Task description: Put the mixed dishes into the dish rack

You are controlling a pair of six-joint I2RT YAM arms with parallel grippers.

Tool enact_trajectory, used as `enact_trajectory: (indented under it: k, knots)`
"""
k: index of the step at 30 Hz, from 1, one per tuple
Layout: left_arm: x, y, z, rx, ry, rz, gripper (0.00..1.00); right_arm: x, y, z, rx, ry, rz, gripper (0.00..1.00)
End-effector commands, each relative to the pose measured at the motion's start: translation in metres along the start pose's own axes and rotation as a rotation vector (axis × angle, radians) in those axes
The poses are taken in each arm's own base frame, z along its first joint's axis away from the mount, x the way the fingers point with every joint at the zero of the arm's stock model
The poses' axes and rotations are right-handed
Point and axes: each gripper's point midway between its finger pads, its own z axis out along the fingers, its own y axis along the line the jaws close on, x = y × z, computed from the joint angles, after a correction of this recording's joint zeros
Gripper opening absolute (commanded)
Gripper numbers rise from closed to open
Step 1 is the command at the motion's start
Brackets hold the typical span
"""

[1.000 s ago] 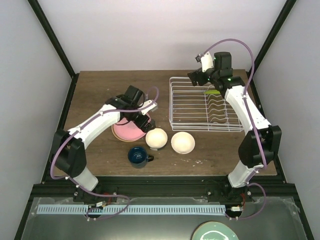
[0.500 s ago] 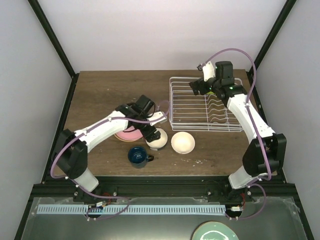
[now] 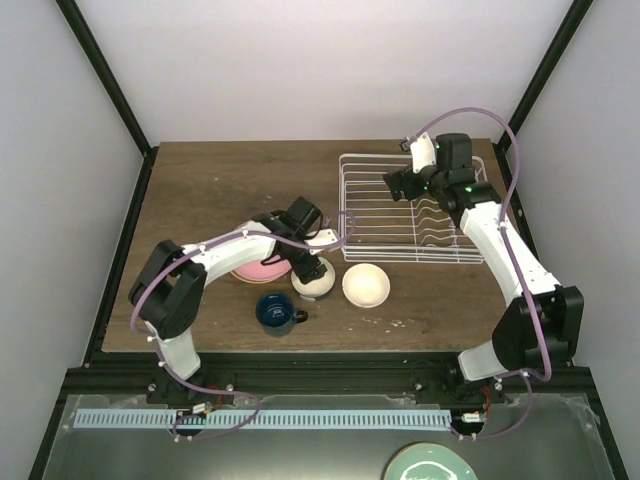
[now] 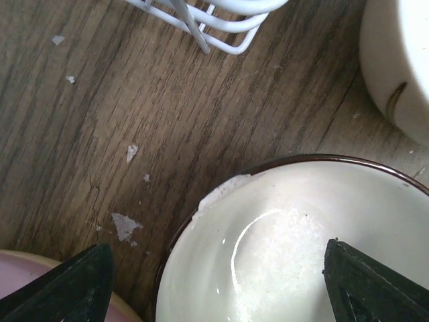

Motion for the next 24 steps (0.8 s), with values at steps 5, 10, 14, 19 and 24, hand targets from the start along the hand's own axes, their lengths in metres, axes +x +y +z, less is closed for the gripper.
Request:
enact_trajectory:
  k: [5,10,14,19,24]
  knots:
    - [-0.014,0.005,0.017,0.002,-0.039,0.038,0.82,-0.004,-0.004,-0.009,0.043,-0.012,-0.038,0.97]
    - [-0.014,0.003,0.026,0.025,-0.033,0.036,0.66,-0.002,-0.006,-0.005,0.049,-0.004,-0.051,0.97]
    - [-0.013,0.002,0.029,0.038,-0.023,0.036,0.49,0.000,-0.007,-0.001,0.048,0.006,-0.056,0.97]
    - [-0.014,0.003,0.025,0.032,-0.023,0.036,0.27,0.002,-0.007,0.005,0.043,0.015,-0.064,0.98]
    - [-0.012,-0.002,0.015,0.048,-0.025,0.019,0.01,0.000,-0.007,0.009,0.036,0.016,-0.068,0.98]
